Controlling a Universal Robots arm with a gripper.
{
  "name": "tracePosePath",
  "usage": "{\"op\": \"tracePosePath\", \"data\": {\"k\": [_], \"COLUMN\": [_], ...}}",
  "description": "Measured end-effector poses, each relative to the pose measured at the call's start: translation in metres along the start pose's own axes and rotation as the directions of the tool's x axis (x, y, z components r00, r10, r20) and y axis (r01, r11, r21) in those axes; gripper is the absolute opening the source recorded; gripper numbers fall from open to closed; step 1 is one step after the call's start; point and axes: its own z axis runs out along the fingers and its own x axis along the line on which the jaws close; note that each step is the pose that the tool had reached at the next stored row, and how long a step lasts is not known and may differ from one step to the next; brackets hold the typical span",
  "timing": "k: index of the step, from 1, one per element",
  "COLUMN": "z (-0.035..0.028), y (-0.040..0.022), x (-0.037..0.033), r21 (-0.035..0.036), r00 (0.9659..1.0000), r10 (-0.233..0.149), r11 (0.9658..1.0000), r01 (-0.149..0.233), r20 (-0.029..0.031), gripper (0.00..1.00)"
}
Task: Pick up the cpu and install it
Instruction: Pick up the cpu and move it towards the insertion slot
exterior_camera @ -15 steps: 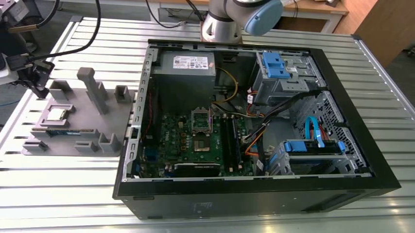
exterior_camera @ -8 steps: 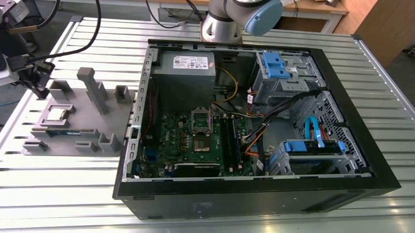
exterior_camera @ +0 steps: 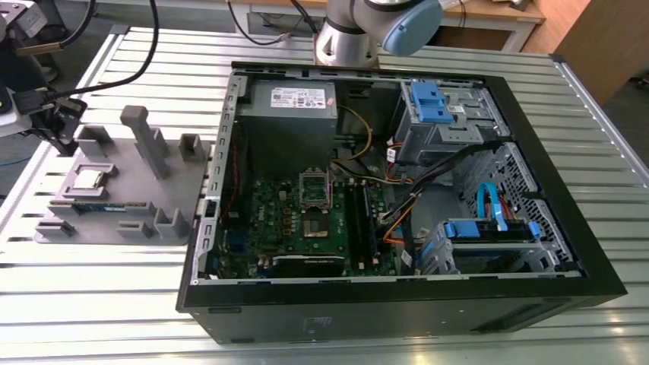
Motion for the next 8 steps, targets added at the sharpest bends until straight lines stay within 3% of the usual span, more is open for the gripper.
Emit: {"op": "tracePosePath", "data": {"k": [8], "z": [0.0004], "y": [0.0000], "x": [0.0000], "r21": [0.0000], "r00": [1.0000], "r10": [0.000], "r11": [1.0000], "r01": [0.000], "r20": [0.0000], "gripper": [0.11]}}
